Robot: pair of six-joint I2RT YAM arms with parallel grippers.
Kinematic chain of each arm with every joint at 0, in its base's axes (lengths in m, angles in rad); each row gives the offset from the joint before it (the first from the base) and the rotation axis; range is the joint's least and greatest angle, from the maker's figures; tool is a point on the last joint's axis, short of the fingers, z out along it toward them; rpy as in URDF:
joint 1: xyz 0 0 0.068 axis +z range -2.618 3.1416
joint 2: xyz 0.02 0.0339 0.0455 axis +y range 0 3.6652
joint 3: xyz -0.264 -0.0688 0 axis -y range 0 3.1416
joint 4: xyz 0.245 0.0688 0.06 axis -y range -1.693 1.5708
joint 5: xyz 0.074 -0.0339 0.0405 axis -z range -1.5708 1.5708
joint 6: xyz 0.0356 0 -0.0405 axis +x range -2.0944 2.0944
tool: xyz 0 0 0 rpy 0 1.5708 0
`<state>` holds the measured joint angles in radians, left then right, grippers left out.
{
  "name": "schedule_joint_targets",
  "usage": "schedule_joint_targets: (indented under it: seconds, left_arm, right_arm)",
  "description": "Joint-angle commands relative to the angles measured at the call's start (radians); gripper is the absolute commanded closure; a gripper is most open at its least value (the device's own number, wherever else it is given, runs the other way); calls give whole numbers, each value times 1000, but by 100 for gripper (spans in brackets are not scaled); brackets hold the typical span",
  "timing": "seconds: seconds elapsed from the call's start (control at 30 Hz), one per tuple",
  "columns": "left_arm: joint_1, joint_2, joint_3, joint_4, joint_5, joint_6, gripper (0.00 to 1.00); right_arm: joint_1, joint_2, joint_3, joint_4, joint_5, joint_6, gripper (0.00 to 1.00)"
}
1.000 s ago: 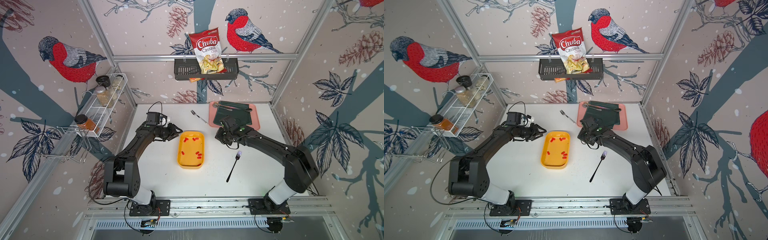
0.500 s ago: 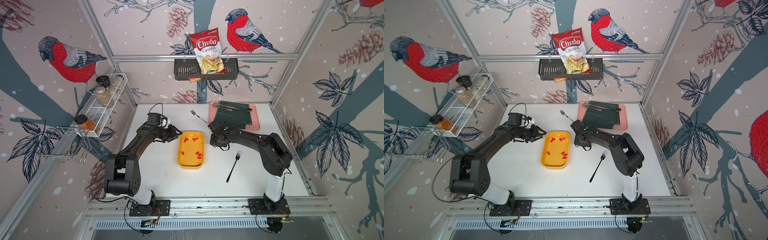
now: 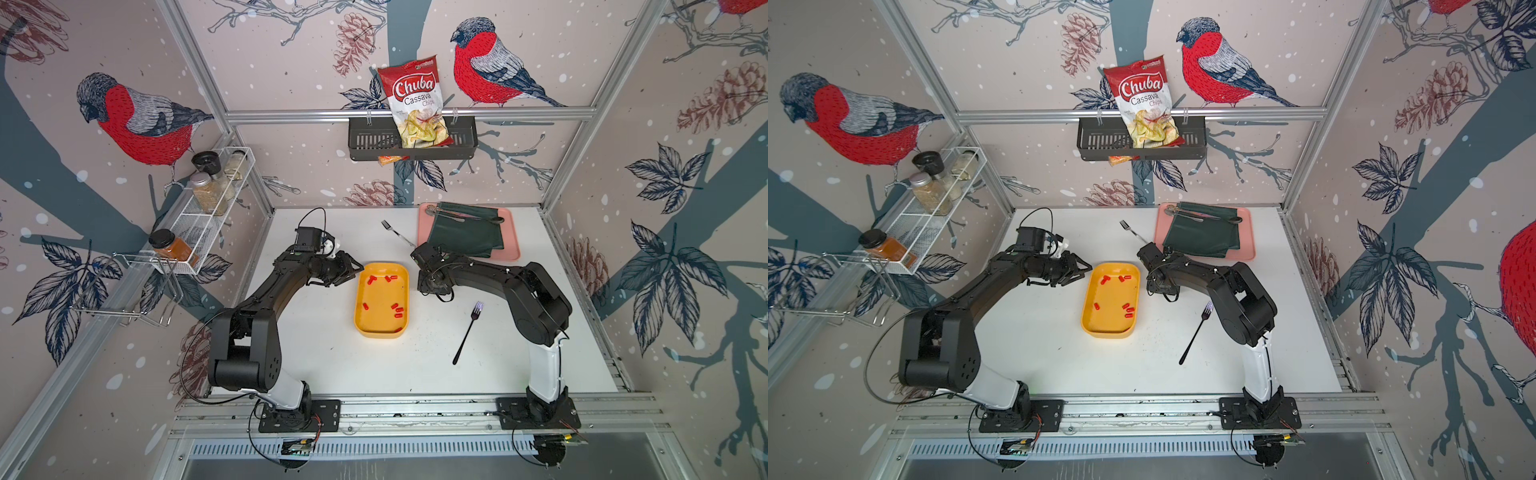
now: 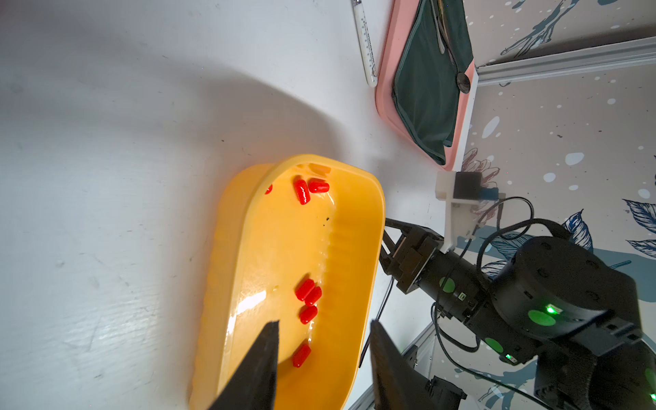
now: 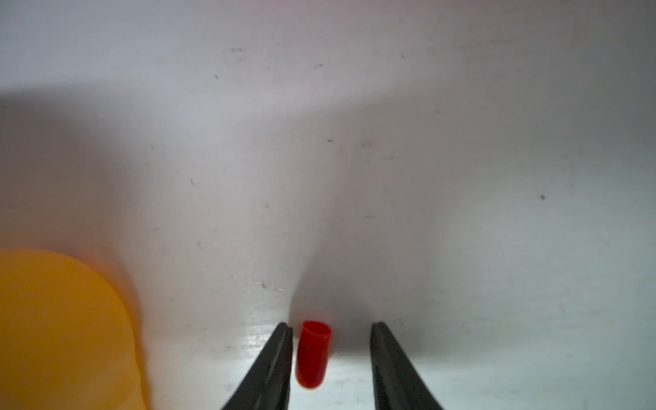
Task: Take the screw protection sleeves out of the storage box
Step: Place the screw protection sleeve at the center of the board.
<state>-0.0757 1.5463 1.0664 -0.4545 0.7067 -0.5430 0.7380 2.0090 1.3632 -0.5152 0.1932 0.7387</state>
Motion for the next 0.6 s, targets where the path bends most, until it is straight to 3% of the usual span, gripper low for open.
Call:
schedule_joint_targets:
  seconds: [0.0,0.17,0.3,0.43,0.57]
  left_arm:
    - [-1,-5,-1,-12,1,21,57]
    - [-1,-10,-9,-15,0,26,57]
    - [-1,-38,-16,-28,-29,44,57]
    - [-24,-91,-17,-97,-166,124,57]
    - [-49,-163,-91,-107,-265,159,57]
  right_arm:
    - [0,-29,5,-36,8,13,57]
    - [18,-81,37,-95,-2,48,55]
    - [87,-99,185,-219,-59,114,56]
    - [178,-24,408,-383,-157,257,56]
    - [248,45,485,-423,-205,372,56]
